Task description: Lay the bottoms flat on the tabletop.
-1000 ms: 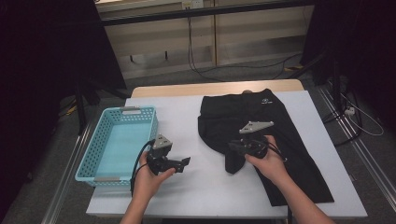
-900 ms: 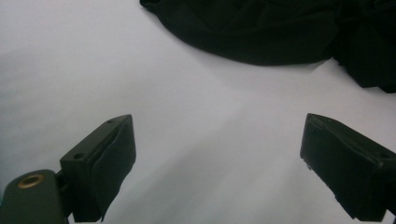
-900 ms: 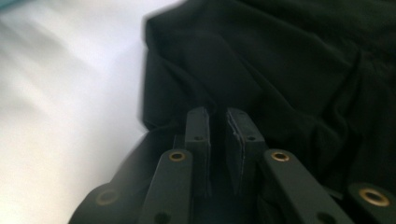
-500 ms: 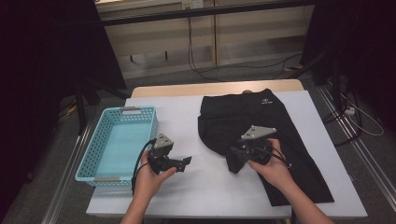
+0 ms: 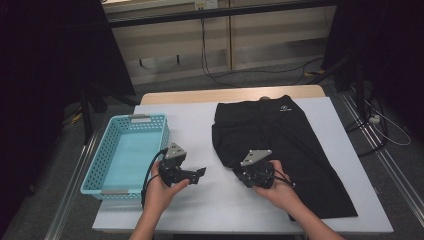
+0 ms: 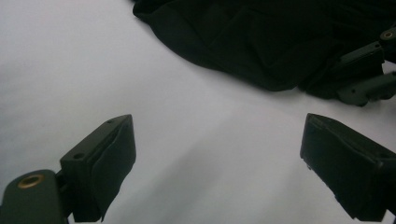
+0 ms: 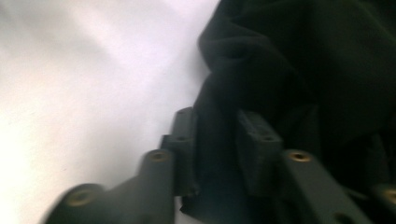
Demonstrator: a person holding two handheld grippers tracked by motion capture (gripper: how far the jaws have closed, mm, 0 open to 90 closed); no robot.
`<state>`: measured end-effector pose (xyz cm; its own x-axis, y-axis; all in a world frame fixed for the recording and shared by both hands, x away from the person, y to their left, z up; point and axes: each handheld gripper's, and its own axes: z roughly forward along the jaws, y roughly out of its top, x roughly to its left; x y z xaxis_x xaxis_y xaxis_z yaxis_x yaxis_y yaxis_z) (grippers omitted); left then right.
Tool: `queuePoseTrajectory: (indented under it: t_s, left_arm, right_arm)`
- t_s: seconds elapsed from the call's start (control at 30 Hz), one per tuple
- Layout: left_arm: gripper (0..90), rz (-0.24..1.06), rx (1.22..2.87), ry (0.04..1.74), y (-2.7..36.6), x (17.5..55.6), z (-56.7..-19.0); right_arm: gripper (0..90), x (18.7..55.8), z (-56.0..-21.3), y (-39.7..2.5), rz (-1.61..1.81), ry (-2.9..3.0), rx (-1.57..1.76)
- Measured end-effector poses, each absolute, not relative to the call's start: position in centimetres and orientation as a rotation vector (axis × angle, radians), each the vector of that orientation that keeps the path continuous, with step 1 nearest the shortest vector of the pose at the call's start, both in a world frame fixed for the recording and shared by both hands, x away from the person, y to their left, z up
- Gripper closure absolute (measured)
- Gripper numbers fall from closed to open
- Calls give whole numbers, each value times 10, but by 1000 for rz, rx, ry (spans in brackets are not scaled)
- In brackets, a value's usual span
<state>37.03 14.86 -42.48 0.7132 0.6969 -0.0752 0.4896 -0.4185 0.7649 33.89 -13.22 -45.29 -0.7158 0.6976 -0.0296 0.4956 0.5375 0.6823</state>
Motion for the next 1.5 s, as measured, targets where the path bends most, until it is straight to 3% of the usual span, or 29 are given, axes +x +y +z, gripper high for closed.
queuePoseTrajectory:
  t_s: [0.03, 0.13, 0.6, 0.8, 0.97, 1.17, 1.37, 1.5]
  left_arm:
    - [107, 323, 2101, 900, 148, 370, -425]
    - [107, 323, 2104, 893, 148, 370, -424]
    - [107, 334, 2094, 899, 151, 370, -422]
    - [107, 330, 2103, 900, 150, 371, -424]
    - [107, 313, 2105, 889, 145, 370, -425]
    - [107, 311, 2113, 888, 143, 370, -427]
    - [107, 300, 2106, 872, 139, 370, -425]
    - [107, 293, 2114, 872, 137, 372, -427]
  right_arm:
    - [823, 339, -452, -133, 949, 2474, 985]
    - [844, 339, -450, -134, 976, 2490, 996]
    - [847, 322, -400, -134, 1352, 2436, 927]
    - [828, 340, -416, -159, 1284, 2372, 1087]
    - [732, 355, -438, -168, 1121, 2351, 1200]
    - [556, 356, -436, -174, 1050, 2269, 1217]
    - [498, 350, -428, -184, 1081, 2213, 1230]
    - [553, 343, -422, -184, 1117, 2225, 1199]
